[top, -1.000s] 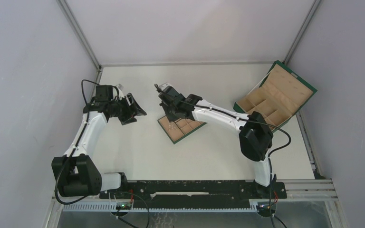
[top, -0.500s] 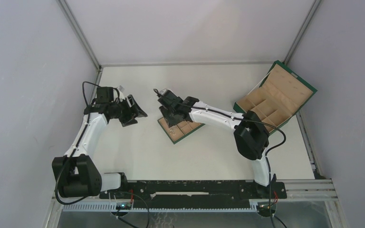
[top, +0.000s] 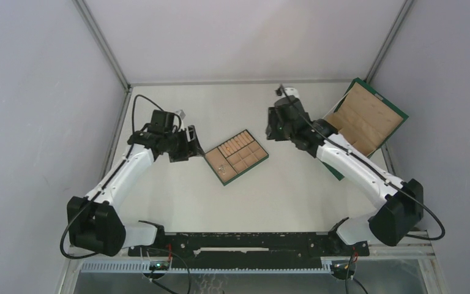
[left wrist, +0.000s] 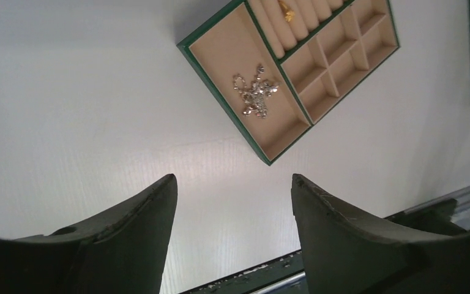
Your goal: Organize the mixed jewelry
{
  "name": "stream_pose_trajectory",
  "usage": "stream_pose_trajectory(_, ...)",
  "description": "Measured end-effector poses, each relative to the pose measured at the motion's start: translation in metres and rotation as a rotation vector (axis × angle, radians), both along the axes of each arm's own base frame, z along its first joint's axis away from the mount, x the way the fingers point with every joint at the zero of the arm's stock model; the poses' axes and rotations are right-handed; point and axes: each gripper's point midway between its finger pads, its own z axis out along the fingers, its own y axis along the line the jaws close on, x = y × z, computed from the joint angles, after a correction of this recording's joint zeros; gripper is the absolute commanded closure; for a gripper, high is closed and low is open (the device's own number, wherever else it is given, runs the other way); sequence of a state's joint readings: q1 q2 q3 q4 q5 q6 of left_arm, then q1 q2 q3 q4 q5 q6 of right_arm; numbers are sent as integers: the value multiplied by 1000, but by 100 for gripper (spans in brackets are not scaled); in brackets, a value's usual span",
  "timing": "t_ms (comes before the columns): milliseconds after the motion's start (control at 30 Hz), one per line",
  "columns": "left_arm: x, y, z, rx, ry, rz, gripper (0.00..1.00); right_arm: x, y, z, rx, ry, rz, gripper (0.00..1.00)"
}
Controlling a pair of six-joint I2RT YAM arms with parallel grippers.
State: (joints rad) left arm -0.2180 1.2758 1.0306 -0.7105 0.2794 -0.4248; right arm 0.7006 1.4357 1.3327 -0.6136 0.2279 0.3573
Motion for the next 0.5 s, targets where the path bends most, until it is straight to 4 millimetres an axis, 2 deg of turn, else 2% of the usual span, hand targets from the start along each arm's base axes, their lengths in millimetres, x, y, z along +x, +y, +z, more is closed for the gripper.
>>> stream_pose_trajectory(33,0,-1,-4,28,3,-2,27,3,-18,-2,15,11,-55,53)
stream_pose_trajectory(100,0,-3,-14,64,22,-4,27,6,-38,-16,20,52,-116,53)
stream_pose_trajectory(200,3,-7,-34,114,63,-6,30,-3,-56,-58,-5,188,-160,52)
stream_pose_trajectory(300,4,-16,-53,149,91,-16,34,-14,-55,-82,-20,283,-155,52)
stream_pose_trajectory(500,1,-27,-91,164,160,-1,38,-18,-46,-94,0,341,-137,51)
